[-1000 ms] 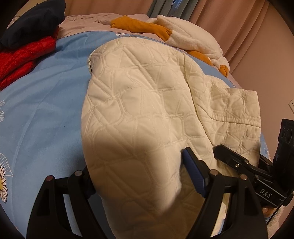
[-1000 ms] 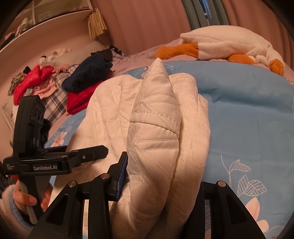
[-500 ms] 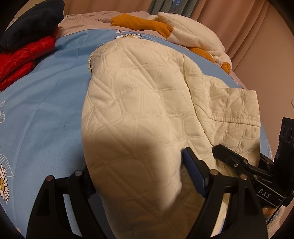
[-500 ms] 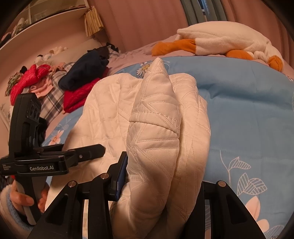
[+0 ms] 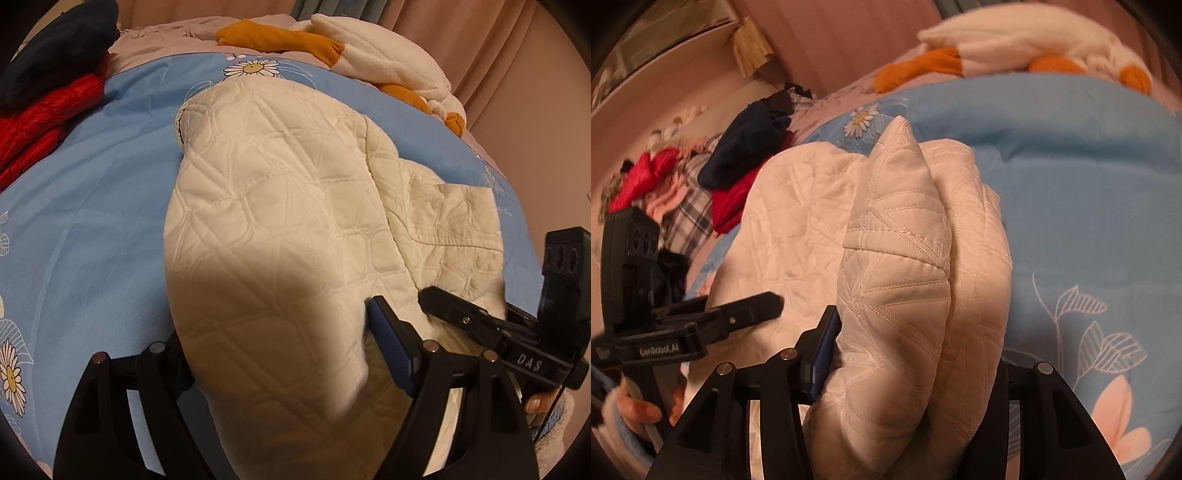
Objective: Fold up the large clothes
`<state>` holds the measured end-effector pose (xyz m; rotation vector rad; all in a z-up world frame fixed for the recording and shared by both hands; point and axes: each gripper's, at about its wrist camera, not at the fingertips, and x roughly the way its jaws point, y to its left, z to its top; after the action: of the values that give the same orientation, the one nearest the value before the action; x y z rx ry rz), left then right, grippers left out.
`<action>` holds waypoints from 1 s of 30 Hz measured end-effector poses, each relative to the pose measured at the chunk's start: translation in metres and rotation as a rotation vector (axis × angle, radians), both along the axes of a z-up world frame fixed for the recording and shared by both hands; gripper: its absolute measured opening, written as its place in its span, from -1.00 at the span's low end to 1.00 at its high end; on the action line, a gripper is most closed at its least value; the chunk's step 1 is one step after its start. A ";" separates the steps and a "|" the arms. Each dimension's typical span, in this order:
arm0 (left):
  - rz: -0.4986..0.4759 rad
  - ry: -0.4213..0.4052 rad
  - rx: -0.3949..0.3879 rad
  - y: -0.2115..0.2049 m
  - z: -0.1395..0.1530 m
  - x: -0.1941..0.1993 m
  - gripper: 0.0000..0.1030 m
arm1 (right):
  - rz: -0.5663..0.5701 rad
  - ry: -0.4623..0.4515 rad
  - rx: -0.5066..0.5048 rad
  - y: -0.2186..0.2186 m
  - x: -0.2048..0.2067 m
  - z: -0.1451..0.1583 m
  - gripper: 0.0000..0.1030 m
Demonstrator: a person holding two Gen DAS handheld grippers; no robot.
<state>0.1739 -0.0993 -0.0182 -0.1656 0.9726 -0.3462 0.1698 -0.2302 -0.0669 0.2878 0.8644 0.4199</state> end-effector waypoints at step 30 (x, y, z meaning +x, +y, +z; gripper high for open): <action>-0.006 -0.025 0.088 0.013 0.011 -0.029 0.62 | -0.030 0.080 0.048 -0.017 -0.006 -0.002 0.18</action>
<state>0.1448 -0.0864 -0.0070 -0.0776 0.9624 -0.3097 0.1634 -0.2470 -0.0689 0.3635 0.9280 0.4042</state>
